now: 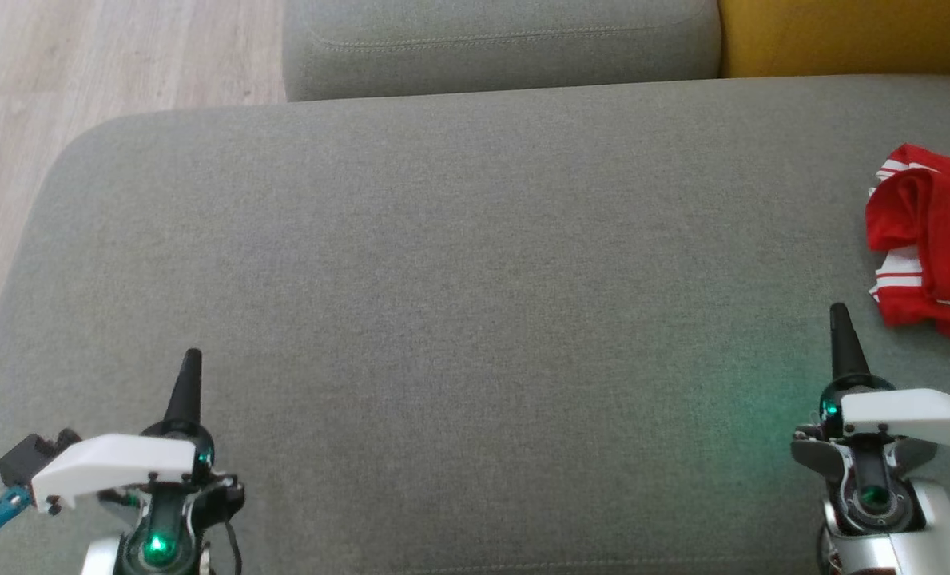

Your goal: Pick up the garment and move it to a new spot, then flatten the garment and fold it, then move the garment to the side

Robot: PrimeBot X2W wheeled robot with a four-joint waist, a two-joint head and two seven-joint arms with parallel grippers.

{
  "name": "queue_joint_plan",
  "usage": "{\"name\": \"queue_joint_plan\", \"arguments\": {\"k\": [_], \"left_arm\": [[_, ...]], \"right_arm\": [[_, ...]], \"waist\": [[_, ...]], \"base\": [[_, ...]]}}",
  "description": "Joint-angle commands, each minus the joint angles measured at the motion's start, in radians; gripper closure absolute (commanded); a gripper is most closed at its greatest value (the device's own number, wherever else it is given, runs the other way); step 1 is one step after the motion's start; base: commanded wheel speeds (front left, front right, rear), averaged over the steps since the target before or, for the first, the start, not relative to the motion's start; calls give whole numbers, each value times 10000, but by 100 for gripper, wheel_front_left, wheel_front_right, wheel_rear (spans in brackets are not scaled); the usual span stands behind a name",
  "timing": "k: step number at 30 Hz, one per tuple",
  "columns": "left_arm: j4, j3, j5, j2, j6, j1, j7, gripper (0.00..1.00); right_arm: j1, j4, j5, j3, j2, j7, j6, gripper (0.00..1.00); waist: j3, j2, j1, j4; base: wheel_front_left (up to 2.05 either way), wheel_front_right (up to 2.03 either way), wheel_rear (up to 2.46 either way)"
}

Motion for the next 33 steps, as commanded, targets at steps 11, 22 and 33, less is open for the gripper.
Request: {"name": "queue_joint_plan", "arguments": {"k": [11, 22, 33], "left_arm": [[-499, 479, -1523, 120, -357, -257, 400, 100], [-608, 672, -2937, 130, -617, -243, 745, 100], [-668, 778, -3710, 135, -759, -236, 934, 100]], "right_arm": [[170, -833, 1562, -78, -13, 399, 57, 100], [458, -1261, 2996, -261, -4, 746, 64, 100], [615, -1495, 3780, -361, 1, 936, 67, 100]], "waist": [[-145, 0, 0, 52], [-292, 0, 0, 104], [-372, 0, 0, 133]], "base": [[0, 0, 0], [0, 0, 0], [0, 0, 0]]}}
